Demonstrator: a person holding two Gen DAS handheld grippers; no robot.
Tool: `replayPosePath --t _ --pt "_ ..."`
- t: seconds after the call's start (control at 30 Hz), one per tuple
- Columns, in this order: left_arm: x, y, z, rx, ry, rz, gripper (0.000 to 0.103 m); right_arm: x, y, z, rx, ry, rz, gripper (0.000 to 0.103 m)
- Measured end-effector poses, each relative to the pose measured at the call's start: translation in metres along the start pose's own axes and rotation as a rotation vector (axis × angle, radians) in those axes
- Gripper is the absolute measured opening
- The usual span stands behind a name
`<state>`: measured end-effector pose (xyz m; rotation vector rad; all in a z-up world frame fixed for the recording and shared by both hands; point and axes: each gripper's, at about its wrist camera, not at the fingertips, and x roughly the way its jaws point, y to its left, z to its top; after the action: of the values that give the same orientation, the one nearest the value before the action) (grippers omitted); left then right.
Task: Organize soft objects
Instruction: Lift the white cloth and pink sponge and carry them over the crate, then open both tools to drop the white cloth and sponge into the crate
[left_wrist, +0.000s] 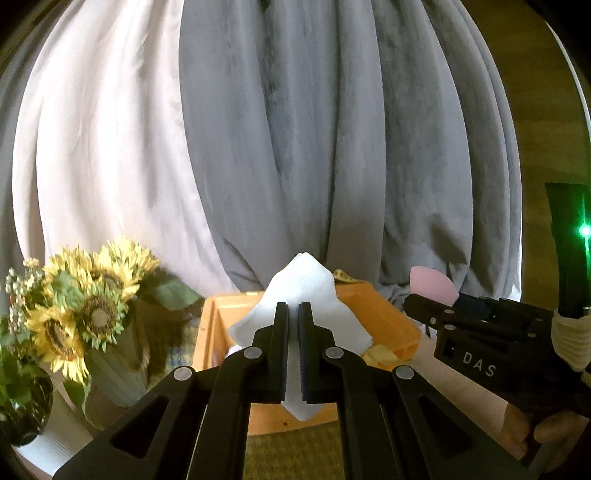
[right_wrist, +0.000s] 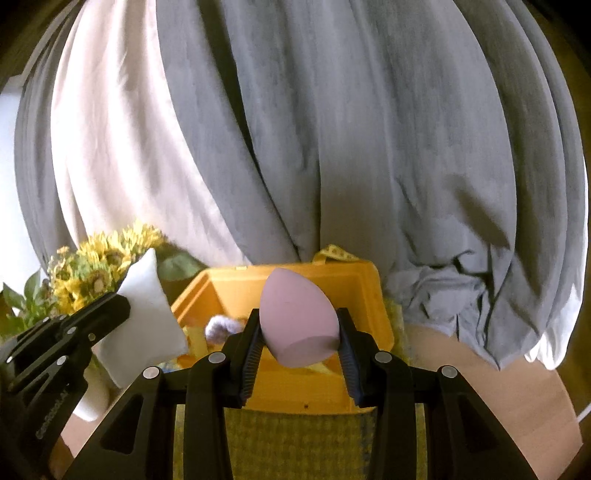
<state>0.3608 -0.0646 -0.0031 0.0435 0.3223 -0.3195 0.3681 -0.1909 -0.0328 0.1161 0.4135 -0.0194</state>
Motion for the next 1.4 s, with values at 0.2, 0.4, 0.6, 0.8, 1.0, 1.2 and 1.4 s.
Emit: replayPosePath --t 0.2,0.4,0.6,0.8,1.0,1.2,1.4 --pt "0.008 0.003 0.01 0.011 -0.032 0.012 0.007 0.005 -0.001 0.013 -0.004 -0.033 -0.006 0.039" --pt "0.02 0.006 0.017 0.027 -0.052 0.02 0.007 0.017 -0.003 0.021 -0.01 -0.042 -0.01 0.039" --pt "0.036 0.016 0.019 0.034 -0.054 0.031 0.007 0.036 -0.004 0.029 -0.016 -0.035 -0.004 0.039" --pt "0.058 0.024 0.02 0.03 -0.036 0.036 0.007 0.056 -0.003 0.034 -0.029 -0.022 -0.006 0.039" --pt "0.083 0.028 0.017 0.028 0.006 0.032 0.007 0.08 -0.005 0.035 -0.031 0.018 -0.011 0.039" --pt "0.107 0.028 0.014 0.033 0.053 0.02 0.007 0.107 -0.01 0.034 -0.036 0.077 -0.022 0.039" --pt "0.131 0.028 0.012 0.039 0.114 0.011 0.007 0.128 -0.014 0.034 -0.037 0.133 -0.03 0.039"
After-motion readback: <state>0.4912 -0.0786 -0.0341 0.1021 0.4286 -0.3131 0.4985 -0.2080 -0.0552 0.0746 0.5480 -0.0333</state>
